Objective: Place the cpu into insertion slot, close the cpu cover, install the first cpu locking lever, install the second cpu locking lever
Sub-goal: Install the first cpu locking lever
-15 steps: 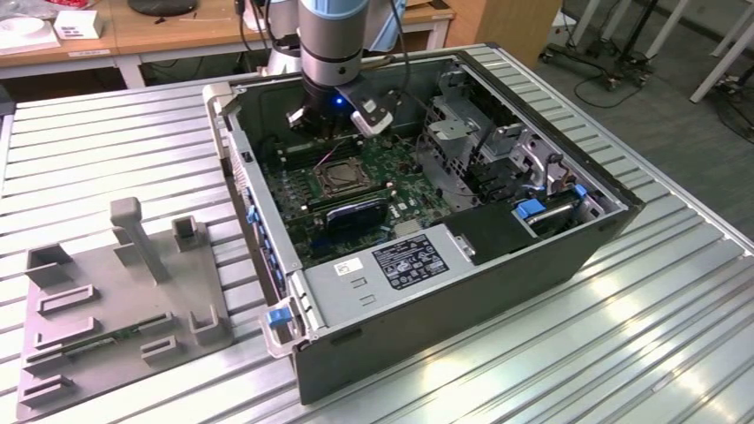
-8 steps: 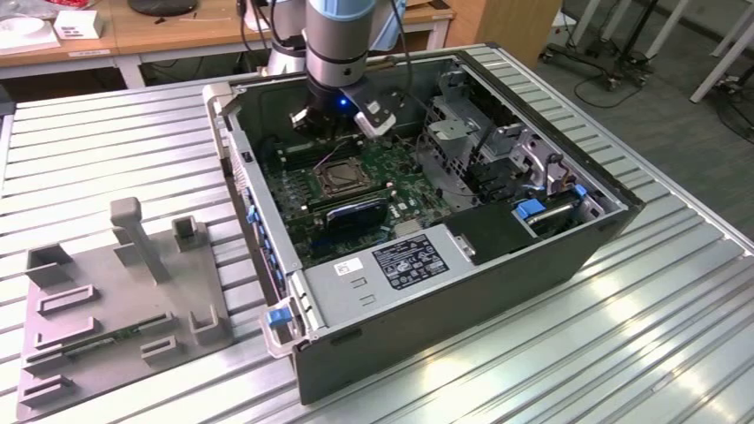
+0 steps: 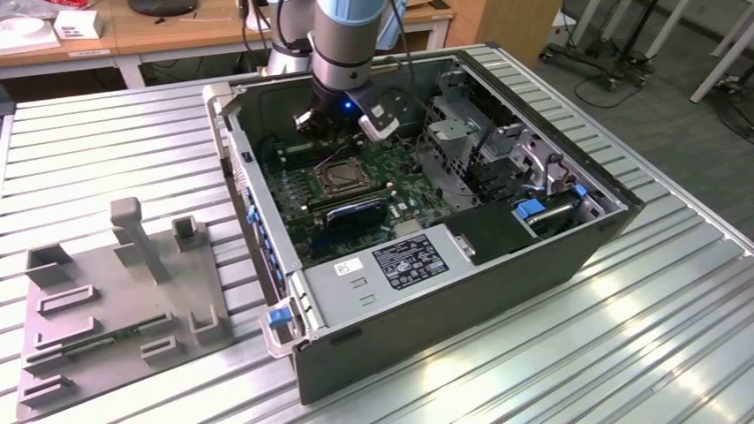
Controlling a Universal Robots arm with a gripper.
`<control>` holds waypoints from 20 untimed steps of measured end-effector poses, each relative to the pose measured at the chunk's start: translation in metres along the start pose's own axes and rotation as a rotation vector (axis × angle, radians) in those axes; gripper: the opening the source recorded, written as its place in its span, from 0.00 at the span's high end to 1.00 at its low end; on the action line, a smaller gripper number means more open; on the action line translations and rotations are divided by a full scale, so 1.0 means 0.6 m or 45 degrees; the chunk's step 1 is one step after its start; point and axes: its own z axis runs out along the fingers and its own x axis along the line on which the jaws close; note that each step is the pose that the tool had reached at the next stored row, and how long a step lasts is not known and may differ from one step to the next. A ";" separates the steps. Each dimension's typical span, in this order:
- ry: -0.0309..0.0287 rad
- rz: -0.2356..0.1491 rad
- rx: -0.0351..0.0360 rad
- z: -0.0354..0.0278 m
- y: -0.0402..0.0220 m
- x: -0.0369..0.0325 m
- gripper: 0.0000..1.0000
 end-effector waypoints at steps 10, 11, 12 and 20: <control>0.0475 0.014 0.0033 0.015 -0.003 -0.022 0.89; 0.0514 0.015 0.0035 0.016 -0.004 -0.024 0.89; 0.0551 0.016 0.0038 0.017 -0.004 -0.025 0.89; 0.0681 0.022 0.0055 0.023 -0.007 -0.029 0.89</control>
